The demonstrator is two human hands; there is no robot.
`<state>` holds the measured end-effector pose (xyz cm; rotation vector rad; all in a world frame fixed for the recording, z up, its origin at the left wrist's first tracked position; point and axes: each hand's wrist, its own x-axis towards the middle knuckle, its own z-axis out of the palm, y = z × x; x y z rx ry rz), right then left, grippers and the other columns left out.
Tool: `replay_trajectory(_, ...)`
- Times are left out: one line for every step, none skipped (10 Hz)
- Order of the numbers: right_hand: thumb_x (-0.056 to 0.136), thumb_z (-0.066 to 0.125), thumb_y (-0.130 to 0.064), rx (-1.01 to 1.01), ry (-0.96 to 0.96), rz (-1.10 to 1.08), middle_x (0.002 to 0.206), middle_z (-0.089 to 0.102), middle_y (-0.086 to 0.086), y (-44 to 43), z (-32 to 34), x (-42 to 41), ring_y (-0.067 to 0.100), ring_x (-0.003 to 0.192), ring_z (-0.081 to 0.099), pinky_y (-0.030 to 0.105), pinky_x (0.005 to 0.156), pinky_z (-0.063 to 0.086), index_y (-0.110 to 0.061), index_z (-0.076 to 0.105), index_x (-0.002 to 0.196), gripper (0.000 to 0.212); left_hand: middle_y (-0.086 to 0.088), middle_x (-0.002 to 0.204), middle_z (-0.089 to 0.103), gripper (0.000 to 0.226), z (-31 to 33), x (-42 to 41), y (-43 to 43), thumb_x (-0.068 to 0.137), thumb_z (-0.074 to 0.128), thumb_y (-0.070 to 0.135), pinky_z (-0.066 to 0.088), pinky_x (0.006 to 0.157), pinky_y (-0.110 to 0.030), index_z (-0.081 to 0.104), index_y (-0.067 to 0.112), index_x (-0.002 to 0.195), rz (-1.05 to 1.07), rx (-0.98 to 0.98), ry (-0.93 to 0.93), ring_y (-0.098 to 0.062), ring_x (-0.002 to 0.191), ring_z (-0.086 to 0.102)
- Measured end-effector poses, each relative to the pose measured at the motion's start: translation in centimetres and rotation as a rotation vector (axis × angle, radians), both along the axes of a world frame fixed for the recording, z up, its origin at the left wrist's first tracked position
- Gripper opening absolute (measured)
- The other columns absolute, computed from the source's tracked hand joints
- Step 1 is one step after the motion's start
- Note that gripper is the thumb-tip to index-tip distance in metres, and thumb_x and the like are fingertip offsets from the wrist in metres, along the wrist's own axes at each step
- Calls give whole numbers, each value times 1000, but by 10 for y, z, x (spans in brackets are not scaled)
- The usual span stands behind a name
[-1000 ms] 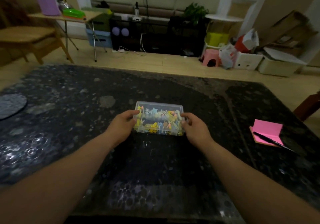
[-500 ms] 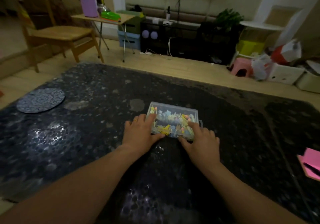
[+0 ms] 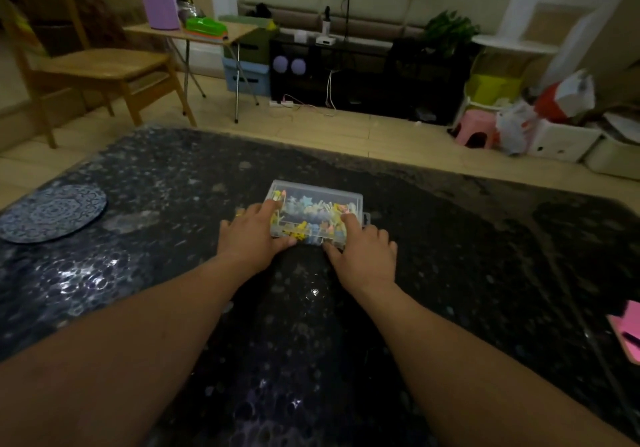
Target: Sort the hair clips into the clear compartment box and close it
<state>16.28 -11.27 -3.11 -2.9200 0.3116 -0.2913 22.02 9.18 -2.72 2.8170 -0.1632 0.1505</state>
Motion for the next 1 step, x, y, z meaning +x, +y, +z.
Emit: replay_trajectory(100, 55, -63, 10, 21, 14, 142, 58, 12, -2, -1, -3, 34, 130, 52, 50, 106, 41, -39, 22, 163, 75, -3, 153, 47, 91, -1, 0, -1, 80, 67, 74, 38, 109, -61, 25, 42, 154, 1, -1, 16, -33, 139, 44)
